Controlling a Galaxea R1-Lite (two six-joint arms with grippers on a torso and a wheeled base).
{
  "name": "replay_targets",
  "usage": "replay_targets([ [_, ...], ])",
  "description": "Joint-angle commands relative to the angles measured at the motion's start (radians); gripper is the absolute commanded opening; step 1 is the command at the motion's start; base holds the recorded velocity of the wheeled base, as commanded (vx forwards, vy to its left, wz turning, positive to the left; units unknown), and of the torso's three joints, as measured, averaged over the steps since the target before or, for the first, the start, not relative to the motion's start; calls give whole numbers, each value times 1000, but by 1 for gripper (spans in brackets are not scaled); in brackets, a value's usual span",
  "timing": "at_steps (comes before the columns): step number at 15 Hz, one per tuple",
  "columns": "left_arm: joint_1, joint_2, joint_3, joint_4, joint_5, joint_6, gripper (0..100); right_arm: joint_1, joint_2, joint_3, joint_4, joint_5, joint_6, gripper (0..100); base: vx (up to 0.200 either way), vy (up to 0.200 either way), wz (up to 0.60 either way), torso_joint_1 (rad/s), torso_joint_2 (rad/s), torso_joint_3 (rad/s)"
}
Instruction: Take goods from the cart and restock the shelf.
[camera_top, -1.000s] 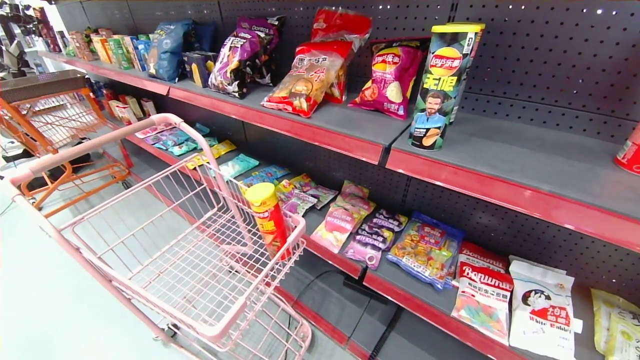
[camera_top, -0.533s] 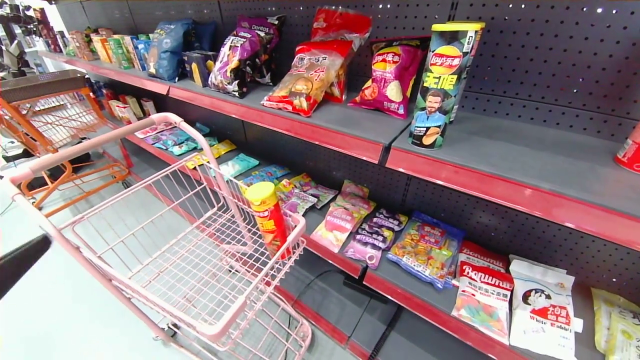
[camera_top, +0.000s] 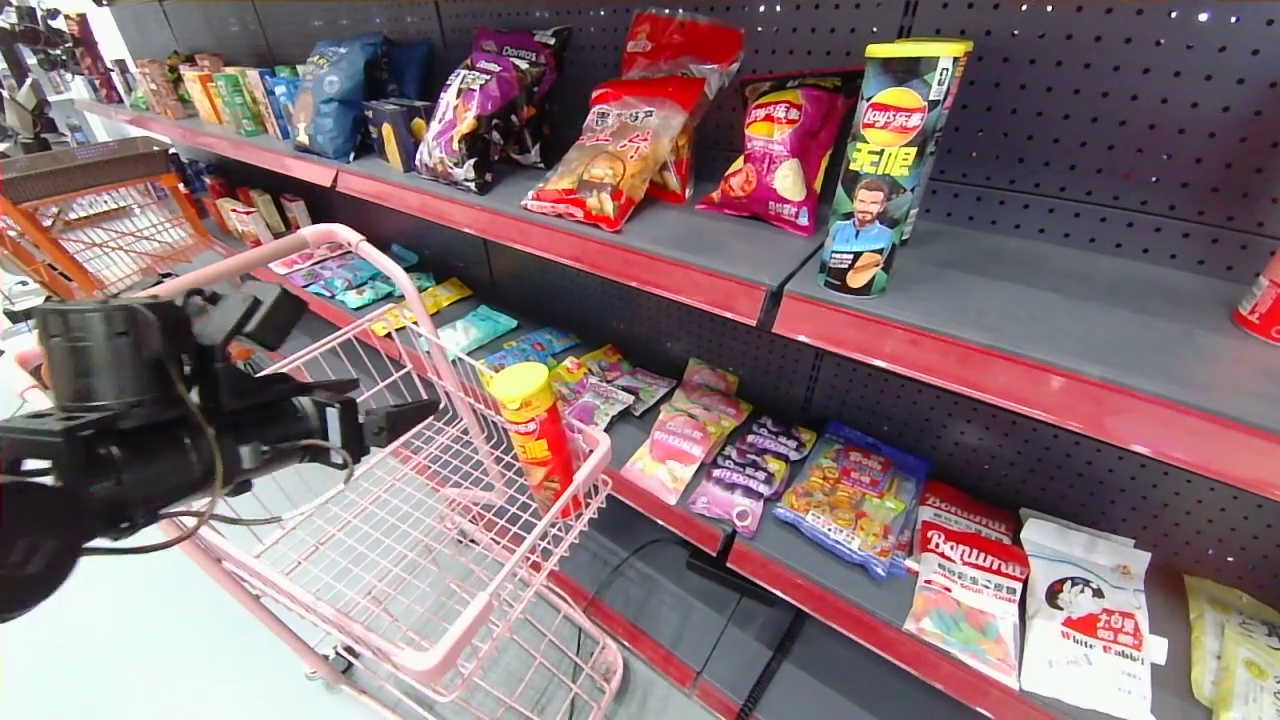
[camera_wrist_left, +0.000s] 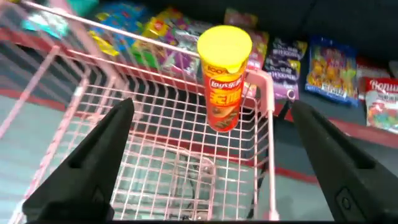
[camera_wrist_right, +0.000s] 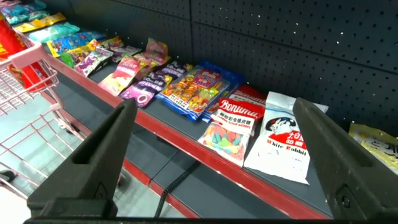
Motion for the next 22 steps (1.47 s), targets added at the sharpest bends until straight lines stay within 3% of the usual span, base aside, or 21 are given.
replay_targets([
  [1,-37,277,-120,-56,-24,12,100,0,1,0,0,0,0,100,0,0,0,0,0,0],
  [7,-127,440,-260,-64,-40,12,100,0,0,0,0,2,-3,100,0,0,0,0,0,0],
  [19,-140,569,-350,-150,-27,12,100,0,0,-2,0,2,-3,100,0,0,0,0,0,0],
  [20,-140,578,-352,-157,-22,12,0,0,0,0,0,2,-3,100,0,0,0,0,0,0],
  [22,-140,579,-342,-206,1,9,0,0,0,0,0,2,-3,100,0,0,0,0,0,0],
])
